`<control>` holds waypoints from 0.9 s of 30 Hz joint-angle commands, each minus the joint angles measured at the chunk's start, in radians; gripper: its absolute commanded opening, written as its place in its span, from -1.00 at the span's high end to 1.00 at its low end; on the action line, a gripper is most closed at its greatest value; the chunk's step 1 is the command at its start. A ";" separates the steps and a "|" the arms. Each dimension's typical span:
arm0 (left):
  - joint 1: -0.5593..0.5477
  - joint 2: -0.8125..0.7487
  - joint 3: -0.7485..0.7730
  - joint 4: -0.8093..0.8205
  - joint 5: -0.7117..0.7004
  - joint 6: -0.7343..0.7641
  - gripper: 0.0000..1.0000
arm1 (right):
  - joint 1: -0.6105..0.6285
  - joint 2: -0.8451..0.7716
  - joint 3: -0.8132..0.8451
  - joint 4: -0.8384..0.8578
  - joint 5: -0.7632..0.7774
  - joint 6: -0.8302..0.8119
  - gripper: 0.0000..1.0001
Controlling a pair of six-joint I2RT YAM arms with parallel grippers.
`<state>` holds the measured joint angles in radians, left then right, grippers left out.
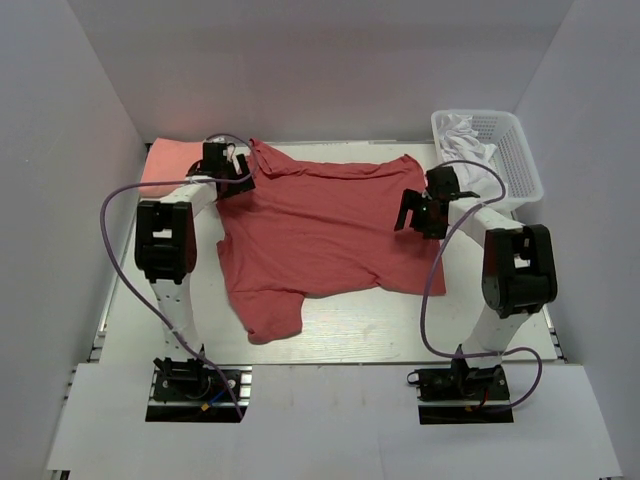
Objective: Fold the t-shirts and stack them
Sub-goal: Flatten out the tshirt
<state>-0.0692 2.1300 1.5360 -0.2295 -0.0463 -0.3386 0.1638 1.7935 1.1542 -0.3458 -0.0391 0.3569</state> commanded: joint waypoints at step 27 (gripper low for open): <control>-0.060 0.332 0.573 -0.016 0.217 0.122 -1.00 | 0.025 0.472 0.746 -0.156 0.019 -0.168 -0.80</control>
<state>-0.1162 2.4538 2.0159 -0.2157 0.1482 -0.2512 0.1795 2.2490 1.8420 -0.4713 -0.0219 0.2134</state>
